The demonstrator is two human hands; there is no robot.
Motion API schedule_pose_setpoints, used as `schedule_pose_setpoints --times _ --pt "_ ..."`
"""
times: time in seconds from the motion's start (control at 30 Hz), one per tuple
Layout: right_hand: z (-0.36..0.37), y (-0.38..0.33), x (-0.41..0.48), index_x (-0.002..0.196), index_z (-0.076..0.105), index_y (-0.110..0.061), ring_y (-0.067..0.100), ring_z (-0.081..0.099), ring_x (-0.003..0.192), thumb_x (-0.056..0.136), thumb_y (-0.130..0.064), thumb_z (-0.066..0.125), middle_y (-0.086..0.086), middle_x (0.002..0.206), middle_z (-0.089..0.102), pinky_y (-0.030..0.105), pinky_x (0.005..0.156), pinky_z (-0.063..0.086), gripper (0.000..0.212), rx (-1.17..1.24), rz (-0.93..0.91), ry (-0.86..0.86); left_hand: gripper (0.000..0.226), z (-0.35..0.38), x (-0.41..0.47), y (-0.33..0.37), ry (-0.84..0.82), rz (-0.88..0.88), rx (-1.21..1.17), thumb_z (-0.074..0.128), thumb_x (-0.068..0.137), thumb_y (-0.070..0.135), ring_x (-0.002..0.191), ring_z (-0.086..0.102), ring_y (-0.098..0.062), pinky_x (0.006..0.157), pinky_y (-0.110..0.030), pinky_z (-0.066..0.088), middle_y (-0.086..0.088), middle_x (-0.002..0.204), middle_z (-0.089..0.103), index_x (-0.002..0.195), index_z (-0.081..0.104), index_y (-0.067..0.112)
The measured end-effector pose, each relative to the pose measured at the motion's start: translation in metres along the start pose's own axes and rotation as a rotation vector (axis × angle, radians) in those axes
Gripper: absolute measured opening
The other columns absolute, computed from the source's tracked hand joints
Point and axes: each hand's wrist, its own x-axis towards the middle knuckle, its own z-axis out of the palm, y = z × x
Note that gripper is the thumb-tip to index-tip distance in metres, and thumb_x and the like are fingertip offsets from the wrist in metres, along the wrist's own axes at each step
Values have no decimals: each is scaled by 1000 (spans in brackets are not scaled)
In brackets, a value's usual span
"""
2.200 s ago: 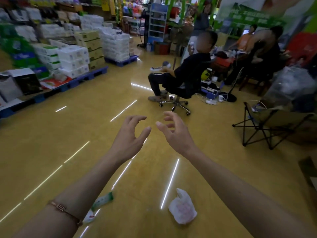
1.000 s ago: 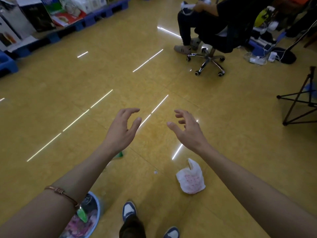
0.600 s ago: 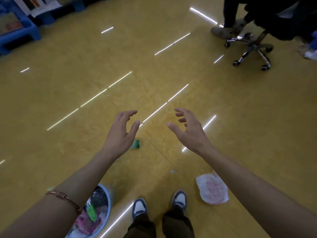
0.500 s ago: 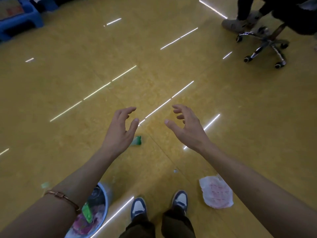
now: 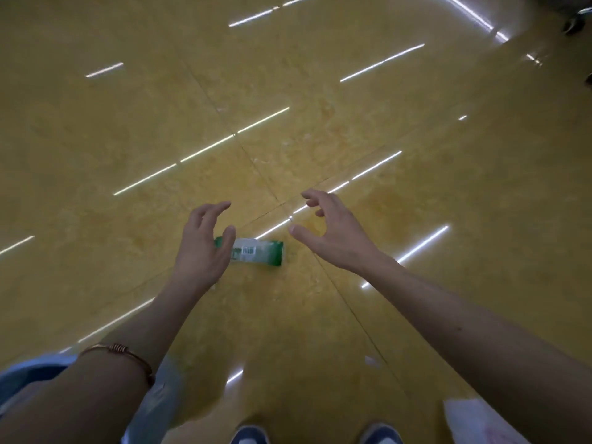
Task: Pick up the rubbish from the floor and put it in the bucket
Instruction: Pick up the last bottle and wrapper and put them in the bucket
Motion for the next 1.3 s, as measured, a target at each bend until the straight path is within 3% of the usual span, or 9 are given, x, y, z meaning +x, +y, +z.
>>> schedule_pose_setpoints --times 0.23,0.37,0.5,0.67,0.8,0.9,1.07,1.2,1.3 --pt "96 72 70 143 32 -29 16 43 127 82 -55 60 -5 142 38 41 99 45 72 -154 -71 -113 68 46 27 -117 -101 -85 331 45 82 -6 119 42 -39 97 -48 41 -14 143 32 142 38 27" --pt "138 91 92 144 28 -30 19 41 129 81 -58 61 -1 146 35 43 100 45 77 -259 -76 -196 63 60 24 -155 -210 -262 385 51 92 20 129 31 -42 102 -50 35 -11 150 20 147 24 31" --pt "167 99 103 148 21 -31 24 36 133 78 -60 63 1 149 31 42 100 42 87 -365 -98 -297 96 79 16 -170 -302 -438 354 67 80 43 136 23 -43 105 -50 31 -17 154 8 150 2 31" --pt "192 100 109 151 8 -35 28 16 145 79 -61 62 3 160 12 45 114 22 94 -552 -113 -369 118 97 12 -183 -365 -507 335 79 67 45 139 19 -41 105 -52 30 -12 157 4 147 -8 40" --pt "204 110 107 151 2 -38 30 17 145 92 -36 57 6 160 13 42 116 17 80 -628 -87 -376 123 106 11 -189 -365 -488 323 80 67 41 135 26 -42 105 -53 32 -11 155 16 147 -13 34" --pt "207 112 105 151 1 -38 30 28 139 95 -26 52 8 155 23 40 114 23 76 -647 -85 -360 116 111 8 -186 -344 -503 330 78 71 35 132 32 -40 101 -53 37 -12 150 26 148 -7 22" --pt "207 111 103 151 3 -38 30 38 129 94 -25 54 10 144 37 41 107 32 77 -649 -103 -334 86 114 9 -185 -397 -459 410 74 75 32 125 38 -36 97 -50 42 -9 140 35 141 22 18" --pt "208 113 99 150 4 -38 30 41 125 93 -26 56 11 138 41 41 103 35 78 -672 -124 -295 71 121 0 -187 -397 -378 462 66 82 27 127 34 -35 99 -45 40 -8 144 29 142 28 19" --pt "207 116 97 151 3 -35 30 43 123 92 -28 57 13 135 43 41 101 36 80 -709 -124 -285 48 128 -10 -186 -328 -304 454 60 87 18 123 37 -35 92 -42 45 -10 143 23 133 45 16"
